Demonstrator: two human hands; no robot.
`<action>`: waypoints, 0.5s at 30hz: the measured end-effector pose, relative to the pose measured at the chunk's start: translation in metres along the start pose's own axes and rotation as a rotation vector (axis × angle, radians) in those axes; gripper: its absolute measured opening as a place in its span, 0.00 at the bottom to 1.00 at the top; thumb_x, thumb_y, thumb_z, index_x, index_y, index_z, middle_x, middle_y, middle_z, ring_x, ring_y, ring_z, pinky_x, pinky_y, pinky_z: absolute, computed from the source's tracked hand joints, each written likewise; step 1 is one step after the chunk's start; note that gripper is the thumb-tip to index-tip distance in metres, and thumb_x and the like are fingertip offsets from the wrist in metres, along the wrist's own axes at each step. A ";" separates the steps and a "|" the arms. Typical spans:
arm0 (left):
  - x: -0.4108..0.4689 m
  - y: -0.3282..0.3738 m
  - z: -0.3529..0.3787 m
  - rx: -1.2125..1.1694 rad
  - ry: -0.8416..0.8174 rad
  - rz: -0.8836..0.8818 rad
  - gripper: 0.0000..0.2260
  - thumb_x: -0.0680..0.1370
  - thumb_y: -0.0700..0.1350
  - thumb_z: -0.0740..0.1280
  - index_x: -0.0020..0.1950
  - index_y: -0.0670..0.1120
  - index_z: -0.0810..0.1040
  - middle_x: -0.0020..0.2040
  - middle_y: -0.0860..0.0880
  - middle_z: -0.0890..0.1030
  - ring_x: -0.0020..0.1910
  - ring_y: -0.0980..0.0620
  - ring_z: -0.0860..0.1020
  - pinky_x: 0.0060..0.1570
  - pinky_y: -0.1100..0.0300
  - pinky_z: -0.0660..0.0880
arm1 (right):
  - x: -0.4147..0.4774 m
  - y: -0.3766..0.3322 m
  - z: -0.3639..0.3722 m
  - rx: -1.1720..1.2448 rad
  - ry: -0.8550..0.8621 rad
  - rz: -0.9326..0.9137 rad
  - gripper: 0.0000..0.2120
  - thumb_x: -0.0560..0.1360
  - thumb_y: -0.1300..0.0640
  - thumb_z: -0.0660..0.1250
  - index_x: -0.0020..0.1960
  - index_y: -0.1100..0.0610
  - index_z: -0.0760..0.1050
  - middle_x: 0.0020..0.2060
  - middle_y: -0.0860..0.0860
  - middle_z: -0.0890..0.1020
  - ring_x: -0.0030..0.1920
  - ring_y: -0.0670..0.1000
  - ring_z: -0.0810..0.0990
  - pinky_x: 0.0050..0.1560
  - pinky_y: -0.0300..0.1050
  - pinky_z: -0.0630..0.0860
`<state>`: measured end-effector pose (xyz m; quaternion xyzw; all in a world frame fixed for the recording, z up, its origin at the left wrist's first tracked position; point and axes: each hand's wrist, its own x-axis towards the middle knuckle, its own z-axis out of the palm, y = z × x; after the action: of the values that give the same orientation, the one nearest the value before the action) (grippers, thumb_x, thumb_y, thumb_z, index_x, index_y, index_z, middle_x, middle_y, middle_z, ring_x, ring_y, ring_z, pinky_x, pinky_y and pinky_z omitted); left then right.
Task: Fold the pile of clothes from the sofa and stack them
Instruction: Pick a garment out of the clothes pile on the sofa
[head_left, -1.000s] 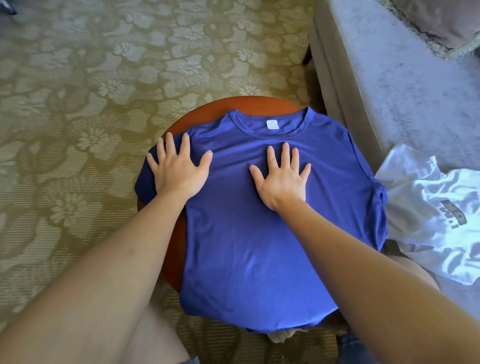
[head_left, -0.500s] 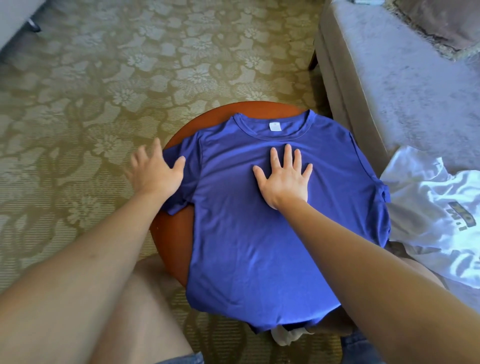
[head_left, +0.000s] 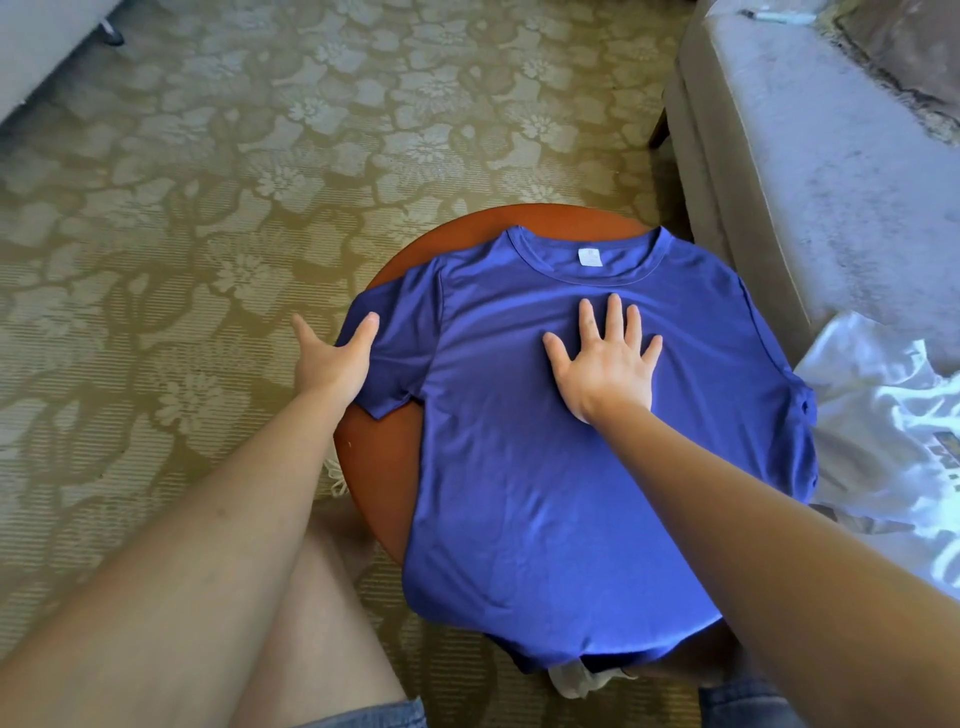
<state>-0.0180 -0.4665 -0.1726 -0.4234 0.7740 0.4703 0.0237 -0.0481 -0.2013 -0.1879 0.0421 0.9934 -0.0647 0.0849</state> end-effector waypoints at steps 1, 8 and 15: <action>0.001 0.000 0.000 -0.020 -0.015 -0.007 0.44 0.75 0.64 0.66 0.80 0.54 0.42 0.77 0.45 0.61 0.74 0.41 0.64 0.69 0.47 0.62 | 0.000 0.000 0.000 -0.002 0.001 0.002 0.35 0.78 0.32 0.42 0.79 0.48 0.45 0.79 0.51 0.44 0.78 0.55 0.40 0.75 0.63 0.41; 0.007 -0.012 -0.003 -0.173 -0.020 0.164 0.41 0.76 0.55 0.69 0.79 0.59 0.44 0.79 0.52 0.56 0.76 0.48 0.61 0.70 0.52 0.63 | 0.000 -0.001 -0.001 -0.010 0.001 0.007 0.35 0.78 0.32 0.42 0.79 0.47 0.46 0.79 0.51 0.44 0.78 0.54 0.40 0.75 0.62 0.42; 0.008 -0.006 -0.004 -0.156 0.086 0.333 0.29 0.77 0.43 0.69 0.76 0.53 0.63 0.72 0.49 0.65 0.69 0.54 0.67 0.64 0.62 0.63 | 0.000 -0.001 -0.001 -0.014 0.010 0.008 0.35 0.78 0.32 0.42 0.79 0.48 0.46 0.79 0.51 0.45 0.78 0.55 0.41 0.75 0.62 0.43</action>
<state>-0.0179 -0.4760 -0.1782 -0.3095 0.7949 0.5078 -0.1204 -0.0487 -0.2023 -0.1868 0.0458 0.9941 -0.0571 0.0806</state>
